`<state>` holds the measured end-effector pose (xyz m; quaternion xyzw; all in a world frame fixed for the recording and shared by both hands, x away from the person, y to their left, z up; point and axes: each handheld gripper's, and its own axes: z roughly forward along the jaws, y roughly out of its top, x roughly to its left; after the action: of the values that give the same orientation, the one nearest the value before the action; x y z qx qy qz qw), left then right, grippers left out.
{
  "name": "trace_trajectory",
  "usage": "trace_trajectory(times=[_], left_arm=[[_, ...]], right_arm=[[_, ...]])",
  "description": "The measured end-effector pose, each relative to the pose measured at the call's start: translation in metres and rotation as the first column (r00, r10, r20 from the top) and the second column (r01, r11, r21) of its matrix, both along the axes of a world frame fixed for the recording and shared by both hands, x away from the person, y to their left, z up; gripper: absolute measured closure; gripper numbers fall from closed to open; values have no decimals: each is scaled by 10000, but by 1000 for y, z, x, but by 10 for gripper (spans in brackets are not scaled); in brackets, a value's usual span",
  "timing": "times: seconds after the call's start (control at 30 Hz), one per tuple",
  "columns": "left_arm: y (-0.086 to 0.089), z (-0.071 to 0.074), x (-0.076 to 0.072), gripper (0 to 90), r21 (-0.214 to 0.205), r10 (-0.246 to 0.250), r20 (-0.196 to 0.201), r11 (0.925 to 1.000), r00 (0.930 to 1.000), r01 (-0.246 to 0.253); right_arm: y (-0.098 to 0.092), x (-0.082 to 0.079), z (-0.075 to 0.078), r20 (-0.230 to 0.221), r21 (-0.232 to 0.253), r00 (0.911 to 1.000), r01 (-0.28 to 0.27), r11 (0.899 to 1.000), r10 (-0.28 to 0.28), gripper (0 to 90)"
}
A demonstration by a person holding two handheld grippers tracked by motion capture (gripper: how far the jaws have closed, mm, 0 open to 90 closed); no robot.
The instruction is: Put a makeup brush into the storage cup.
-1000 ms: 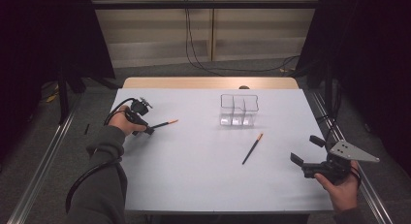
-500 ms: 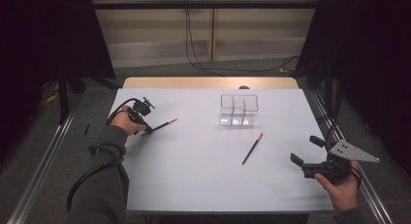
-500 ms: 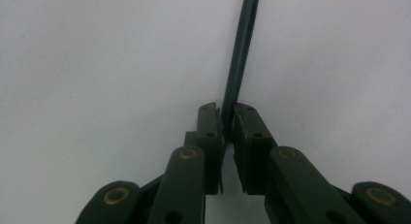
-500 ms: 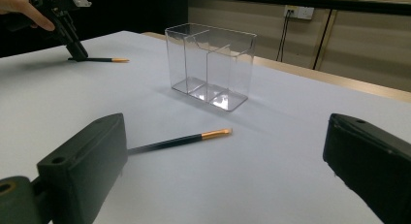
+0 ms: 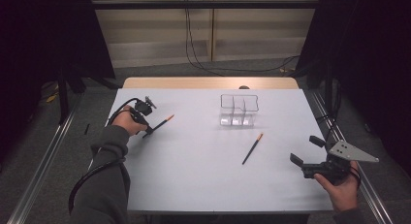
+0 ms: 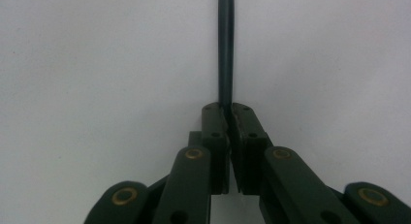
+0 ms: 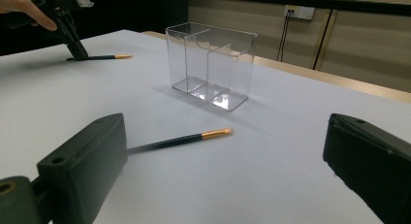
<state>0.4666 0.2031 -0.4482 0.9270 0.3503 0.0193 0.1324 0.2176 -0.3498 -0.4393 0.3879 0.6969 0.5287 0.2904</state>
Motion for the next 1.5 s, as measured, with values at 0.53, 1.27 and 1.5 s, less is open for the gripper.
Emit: trace_trajectory(times=[0.53,1.27,1.5], left_arm=[[-3,8,-3,853,-182,354,-29,9992,9994,-354],[-9,25,-16,855,-1689,814,239,9827,9964,-762],[-12,25,-21,855,-2266,1005,510,9701,9936,-865]], right_arm=[[0,0,0,-8,-10,10000,16,10000,-16,17],[0,-1,0,-58,-47,10000,17,10000,-17,17],[2,-1,0,-83,-55,10000,24,10000,-25,16]])
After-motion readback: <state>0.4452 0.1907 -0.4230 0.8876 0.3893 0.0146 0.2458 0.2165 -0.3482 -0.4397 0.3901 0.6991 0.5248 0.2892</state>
